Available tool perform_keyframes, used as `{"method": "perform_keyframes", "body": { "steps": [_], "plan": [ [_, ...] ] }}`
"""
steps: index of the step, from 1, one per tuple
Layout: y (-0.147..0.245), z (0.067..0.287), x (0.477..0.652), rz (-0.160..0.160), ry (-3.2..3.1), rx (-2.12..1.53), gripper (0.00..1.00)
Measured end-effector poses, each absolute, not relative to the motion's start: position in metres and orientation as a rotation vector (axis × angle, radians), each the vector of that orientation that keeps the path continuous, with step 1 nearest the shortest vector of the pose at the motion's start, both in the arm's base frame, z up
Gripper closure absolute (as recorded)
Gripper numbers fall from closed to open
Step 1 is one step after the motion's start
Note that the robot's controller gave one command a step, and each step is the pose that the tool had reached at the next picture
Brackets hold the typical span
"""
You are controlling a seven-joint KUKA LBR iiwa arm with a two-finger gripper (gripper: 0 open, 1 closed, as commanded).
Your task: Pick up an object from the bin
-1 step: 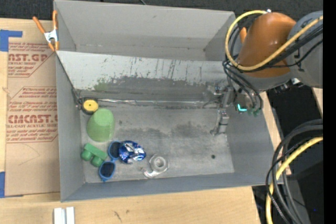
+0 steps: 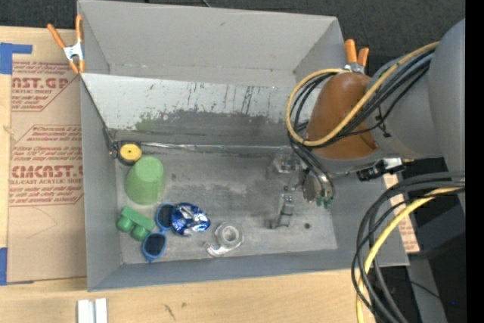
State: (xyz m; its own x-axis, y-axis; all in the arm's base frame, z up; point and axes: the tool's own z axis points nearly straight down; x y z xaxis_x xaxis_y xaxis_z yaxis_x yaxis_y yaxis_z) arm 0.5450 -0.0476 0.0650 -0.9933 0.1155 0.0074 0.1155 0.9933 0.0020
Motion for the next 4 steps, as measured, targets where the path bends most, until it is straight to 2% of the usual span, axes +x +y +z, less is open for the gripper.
{"method": "perform_keyframes", "body": {
  "steps": [1, 2, 3, 4],
  "plan": [
    [0.051, 0.077, 0.580, -0.008, -3.144, -0.106, 0.00],
    [0.044, 0.095, 0.511, 0.000, -3.130, 0.254, 0.00],
    [0.044, 0.080, 0.481, -0.002, -3.134, 0.227, 0.00],
    [0.045, 0.070, 0.493, -0.001, -3.100, 0.495, 0.00]
  ]
}}
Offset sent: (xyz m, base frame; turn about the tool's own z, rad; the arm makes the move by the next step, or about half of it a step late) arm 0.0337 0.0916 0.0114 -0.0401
